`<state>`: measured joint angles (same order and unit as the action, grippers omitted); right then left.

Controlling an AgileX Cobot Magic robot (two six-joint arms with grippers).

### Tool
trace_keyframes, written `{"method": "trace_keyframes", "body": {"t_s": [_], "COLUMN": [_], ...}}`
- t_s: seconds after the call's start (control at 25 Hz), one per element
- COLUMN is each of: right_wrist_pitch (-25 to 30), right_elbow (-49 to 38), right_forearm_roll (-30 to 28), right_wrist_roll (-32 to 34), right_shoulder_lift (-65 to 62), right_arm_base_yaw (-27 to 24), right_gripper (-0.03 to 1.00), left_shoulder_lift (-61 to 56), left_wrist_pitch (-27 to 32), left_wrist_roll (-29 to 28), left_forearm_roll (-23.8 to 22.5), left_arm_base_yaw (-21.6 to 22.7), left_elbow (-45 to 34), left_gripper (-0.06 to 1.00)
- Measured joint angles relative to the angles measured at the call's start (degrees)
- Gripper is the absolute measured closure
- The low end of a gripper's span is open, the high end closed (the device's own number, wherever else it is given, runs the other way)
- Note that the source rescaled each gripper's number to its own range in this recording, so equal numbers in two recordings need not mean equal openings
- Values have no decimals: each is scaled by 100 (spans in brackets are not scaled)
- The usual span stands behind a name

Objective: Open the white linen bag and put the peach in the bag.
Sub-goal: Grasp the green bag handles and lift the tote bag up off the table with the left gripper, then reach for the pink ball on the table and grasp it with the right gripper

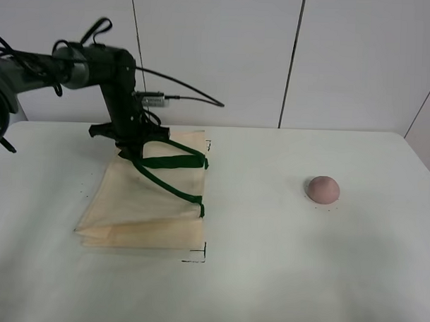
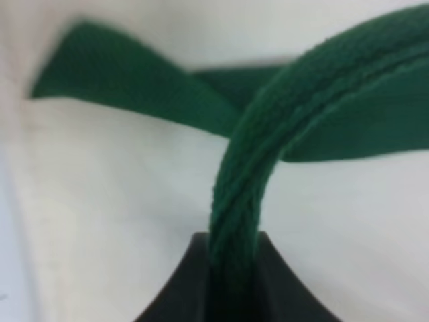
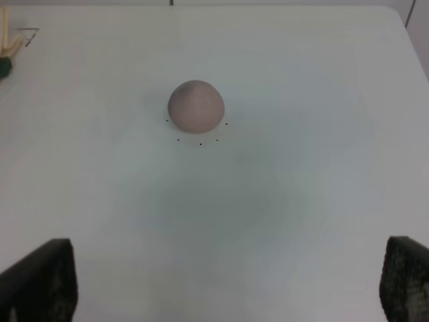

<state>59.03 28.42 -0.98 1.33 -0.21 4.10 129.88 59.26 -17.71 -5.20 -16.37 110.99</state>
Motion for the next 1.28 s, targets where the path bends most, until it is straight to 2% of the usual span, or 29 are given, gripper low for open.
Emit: {"method": "trace_keyframes", "body": {"t_s": [0.12,0.36,0.6,0.88,1.04,1.28], "right_wrist_pitch": [0,0,0,0,-165,-1305], "right_elbow": [0,0,0,0,125,953], "right_forearm_roll": [0,0,0,0,5,63], "right_wrist_roll": [0,0,0,0,0,0], "right_shoulder_lift": [0,0,0,182,1358,4159], "right_arm_base_yaw": [0,0,0,0,0,0], "right_gripper": [-3,-3,-3,-3,-3,-3], "left_shoulder_lift": [-447,-1328,-1991,-2198,-2334,-2365], "left_wrist_pitch": [406,765,779,781,781,785], "left_wrist_roll": [324,708,818,914,945,945], "left_forearm_roll": [64,470,520,520,520,520], "left_arm_base_yaw": [0,0,-15,-15,-15,-15], "left_elbow": [490,1156,1226,1226,1226,1226], "left_gripper": [94,94,94,94,94,94]}}
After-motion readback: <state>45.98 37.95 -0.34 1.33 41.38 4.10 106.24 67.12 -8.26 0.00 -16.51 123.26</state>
